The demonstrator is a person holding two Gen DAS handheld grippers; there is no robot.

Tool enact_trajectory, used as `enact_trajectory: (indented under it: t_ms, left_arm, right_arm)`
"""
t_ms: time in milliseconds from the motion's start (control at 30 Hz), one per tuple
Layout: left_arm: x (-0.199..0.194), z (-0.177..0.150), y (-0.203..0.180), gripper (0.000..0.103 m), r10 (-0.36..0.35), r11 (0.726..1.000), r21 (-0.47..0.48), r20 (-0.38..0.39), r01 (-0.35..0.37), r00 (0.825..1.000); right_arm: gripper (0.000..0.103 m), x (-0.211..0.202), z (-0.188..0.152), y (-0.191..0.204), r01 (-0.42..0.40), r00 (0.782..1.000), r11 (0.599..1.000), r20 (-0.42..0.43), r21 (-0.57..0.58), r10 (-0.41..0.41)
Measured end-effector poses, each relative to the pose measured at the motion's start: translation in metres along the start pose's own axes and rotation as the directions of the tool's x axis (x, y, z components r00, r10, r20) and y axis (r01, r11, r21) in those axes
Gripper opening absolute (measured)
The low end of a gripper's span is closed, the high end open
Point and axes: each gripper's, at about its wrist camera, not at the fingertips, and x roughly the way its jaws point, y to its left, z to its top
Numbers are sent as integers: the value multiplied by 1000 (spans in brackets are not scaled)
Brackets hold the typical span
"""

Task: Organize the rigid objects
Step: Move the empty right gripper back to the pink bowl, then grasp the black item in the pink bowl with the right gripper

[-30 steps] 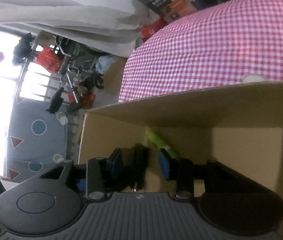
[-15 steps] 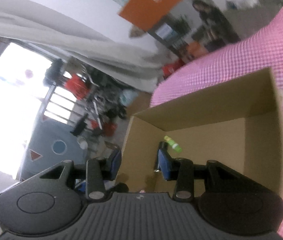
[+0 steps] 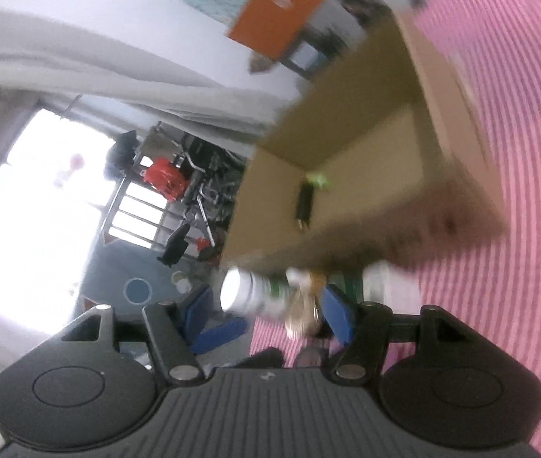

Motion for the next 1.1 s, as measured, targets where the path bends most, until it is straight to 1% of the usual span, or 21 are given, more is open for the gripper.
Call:
enact_trajectory:
  t_ms: [67, 133, 200, 233, 300, 367, 433, 500, 600, 800, 933, 1000, 1067, 1100]
  left_arm:
    - [11, -10, -2, 72, 13, 1000, 24, -32, -13, 999]
    - [18, -16, -2, 69, 25, 999, 46, -43, -23, 999]
    - [23, -19, 0, 63, 25, 998, 54, -48, -23, 999]
    - [26, -22, 0, 61, 25, 998, 54, -53, -23, 998]
    - [31, -24, 4, 51, 31, 999, 46, -64, -28, 997]
    - [35, -27, 5, 47, 33, 999, 43, -70, -30, 997]
    - [37, -31, 6, 42, 14, 999, 31, -81, -12, 997]
    - [37, -33, 7, 39, -10, 1000, 16, -92, 11, 996]
    - [31, -39, 8, 38, -57, 998, -3, -92, 57, 994]
    - [30, -43, 10, 38, -71, 997, -1, -91, 71, 993]
    - [35, -40, 11, 38, -109, 994, -32, -101, 106, 989]
    - [35, -39, 11, 37, -108, 994, -31, -103, 105, 989]
    - [37, -38, 11, 37, -107, 994, -34, -110, 104, 988]
    - [38, -38, 11, 37, -106, 994, -36, -116, 102, 988]
  right_arm:
    - [66, 12, -9, -13, -9, 1000, 998, -27, 68, 10]
    - [66, 25, -16, -27, -8, 998, 990, -60, 143, 17]
    - [66, 37, -24, -38, 6, 995, 980, -99, 201, 14]
    - [66, 43, -25, -42, 16, 994, 975, -113, 220, 9]
    - [66, 51, -32, -46, 46, 990, 969, -139, 242, -13]
    - [67, 58, -31, -47, 67, 987, 965, -157, 254, -27]
    - [69, 65, -32, -48, 82, 983, 961, -179, 265, -35]
    - [69, 71, -32, -51, 114, 978, 957, -200, 266, -61]
    - [69, 80, -31, -48, 156, 969, 956, -228, 250, -98]
    - [69, 99, -21, -36, 203, 954, 955, -262, 215, -144]
    - [68, 108, -16, -26, 230, 950, 957, -253, 177, -181]
    - [67, 111, -17, -21, 239, 947, 957, -255, 164, -193]
    - [63, 116, -16, -16, 250, 943, 957, -262, 147, -206]
    - [60, 119, -16, -13, 262, 938, 956, -269, 131, -219]
